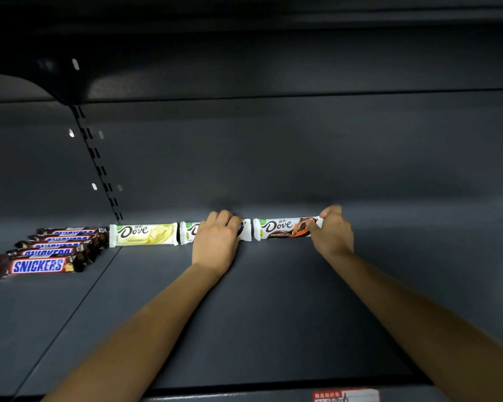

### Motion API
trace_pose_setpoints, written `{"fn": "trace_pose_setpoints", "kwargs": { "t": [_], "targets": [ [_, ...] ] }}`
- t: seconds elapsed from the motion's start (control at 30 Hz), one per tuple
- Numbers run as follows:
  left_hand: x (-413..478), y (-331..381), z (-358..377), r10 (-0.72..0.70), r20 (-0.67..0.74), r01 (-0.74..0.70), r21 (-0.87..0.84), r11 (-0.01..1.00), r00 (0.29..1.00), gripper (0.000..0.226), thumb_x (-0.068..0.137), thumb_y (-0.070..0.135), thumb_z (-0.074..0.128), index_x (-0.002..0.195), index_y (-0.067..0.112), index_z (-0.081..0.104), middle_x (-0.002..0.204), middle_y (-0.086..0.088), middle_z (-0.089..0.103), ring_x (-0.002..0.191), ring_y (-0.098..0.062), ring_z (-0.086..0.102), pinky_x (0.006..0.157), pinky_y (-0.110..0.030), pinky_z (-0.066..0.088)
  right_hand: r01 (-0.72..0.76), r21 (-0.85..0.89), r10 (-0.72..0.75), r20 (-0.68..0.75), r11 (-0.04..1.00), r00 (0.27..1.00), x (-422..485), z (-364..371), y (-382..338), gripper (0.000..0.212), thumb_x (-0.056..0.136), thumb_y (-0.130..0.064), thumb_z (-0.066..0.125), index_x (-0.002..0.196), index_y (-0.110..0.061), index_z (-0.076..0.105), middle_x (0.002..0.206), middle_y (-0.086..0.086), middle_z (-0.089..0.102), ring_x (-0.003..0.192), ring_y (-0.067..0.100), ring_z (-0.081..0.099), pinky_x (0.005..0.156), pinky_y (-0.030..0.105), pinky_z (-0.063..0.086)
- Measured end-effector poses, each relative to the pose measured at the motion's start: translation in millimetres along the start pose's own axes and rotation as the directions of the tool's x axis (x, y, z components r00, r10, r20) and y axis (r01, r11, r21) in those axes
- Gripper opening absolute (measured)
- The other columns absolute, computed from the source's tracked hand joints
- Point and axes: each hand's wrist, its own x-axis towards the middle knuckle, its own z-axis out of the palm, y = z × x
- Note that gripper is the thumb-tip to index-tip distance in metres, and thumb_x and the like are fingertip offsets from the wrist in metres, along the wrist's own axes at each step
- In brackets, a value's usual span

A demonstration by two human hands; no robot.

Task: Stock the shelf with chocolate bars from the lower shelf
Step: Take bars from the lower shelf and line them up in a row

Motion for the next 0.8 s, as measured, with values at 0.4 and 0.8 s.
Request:
{"fn": "trace_pose_setpoints", "kwargs": {
  "t": [0.4,0.8],
  "targets": [
    [-9,11,-10,-0.016,0.053,0.017,-0.033,0.999,0.998,0.031,0.067,0.016,0.073,0.096,0.012,0.066,0.090,-0.005,0.061,0.079,-0.029,0.057,0.063,-0.036,0.050,0.152,-0.157,-0.172,-0.126,0.976,0.977,-15,-5,3,0.033,0.085,-0.023,0.064,0.112,-0.009,0.052,0.111,0.011,0.053,0.106,0.029,0.046,0.085,0.041,0.042],
    [-48,42,-74,0.004,0.180,0.000,-0.023,1.000,0.984,0.043,0.091,0.036,0.046,0.130,0.018,0.046,0.133,0.001,0.046,0.122,-0.022,0.037,0.096,-0.034,0.033,0.323,-0.457,-0.322,0.084,0.829,0.943,-90,-25,-27,0.047,0.089,-0.034,0.054,0.130,-0.014,0.046,0.127,0.006,0.047,0.116,0.025,0.040,0.093,0.039,0.037]
  ]
}}
